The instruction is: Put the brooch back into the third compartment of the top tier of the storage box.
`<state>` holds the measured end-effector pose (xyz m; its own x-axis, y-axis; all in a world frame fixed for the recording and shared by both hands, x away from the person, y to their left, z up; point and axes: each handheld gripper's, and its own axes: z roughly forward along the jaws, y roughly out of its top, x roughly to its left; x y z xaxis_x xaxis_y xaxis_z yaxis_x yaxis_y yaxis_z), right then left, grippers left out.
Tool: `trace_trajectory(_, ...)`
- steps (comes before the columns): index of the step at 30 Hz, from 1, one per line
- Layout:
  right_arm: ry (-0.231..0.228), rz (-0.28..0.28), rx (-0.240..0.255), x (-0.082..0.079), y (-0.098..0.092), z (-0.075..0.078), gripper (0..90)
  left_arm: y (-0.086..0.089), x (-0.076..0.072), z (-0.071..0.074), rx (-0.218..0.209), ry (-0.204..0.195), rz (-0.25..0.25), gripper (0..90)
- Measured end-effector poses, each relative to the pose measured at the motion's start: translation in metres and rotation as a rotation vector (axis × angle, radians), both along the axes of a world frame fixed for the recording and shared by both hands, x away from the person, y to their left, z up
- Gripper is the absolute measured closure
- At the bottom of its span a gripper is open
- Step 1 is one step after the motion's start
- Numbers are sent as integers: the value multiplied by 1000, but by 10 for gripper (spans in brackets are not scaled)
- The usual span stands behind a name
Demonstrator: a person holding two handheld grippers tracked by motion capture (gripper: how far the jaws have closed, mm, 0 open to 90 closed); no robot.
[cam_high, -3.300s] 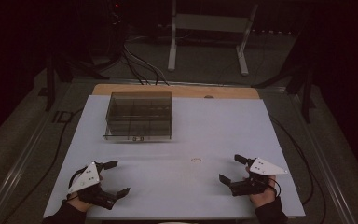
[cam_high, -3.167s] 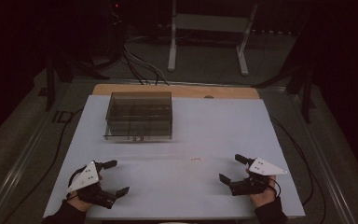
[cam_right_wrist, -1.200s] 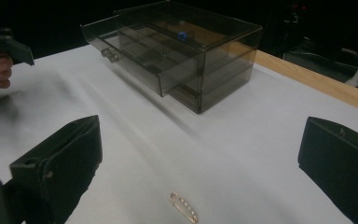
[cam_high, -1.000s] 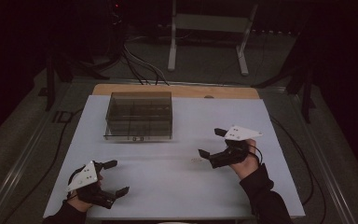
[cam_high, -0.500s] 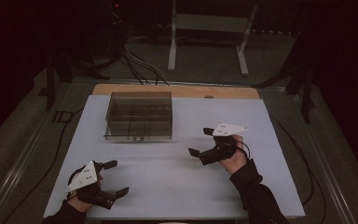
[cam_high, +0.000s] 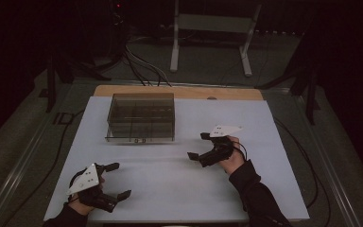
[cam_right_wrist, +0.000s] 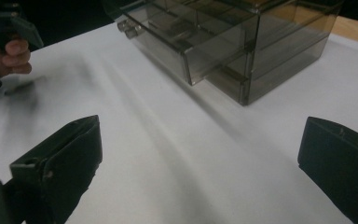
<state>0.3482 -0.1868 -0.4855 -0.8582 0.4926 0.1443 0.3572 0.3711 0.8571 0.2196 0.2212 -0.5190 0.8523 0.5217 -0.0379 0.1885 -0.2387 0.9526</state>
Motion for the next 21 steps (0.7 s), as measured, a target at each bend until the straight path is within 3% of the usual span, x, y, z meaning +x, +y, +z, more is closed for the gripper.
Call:
trace_trajectory(9,10,13,-81,1,-3,-13,0,-1,0,0,-2,1,-2,6)
trace_trajectory(12,13,-18,-94,0,-4,-17,74,-1,0,0,3,1,-5,6)
trace_trajectory(14,32,-14,-109,0,-5,-20,89,-1,1,0,-1,1,-3,6)
trace_trajectory(21,68,-17,-168,-3,-5,-28,278,0,0,0,-4,2,-2,6)
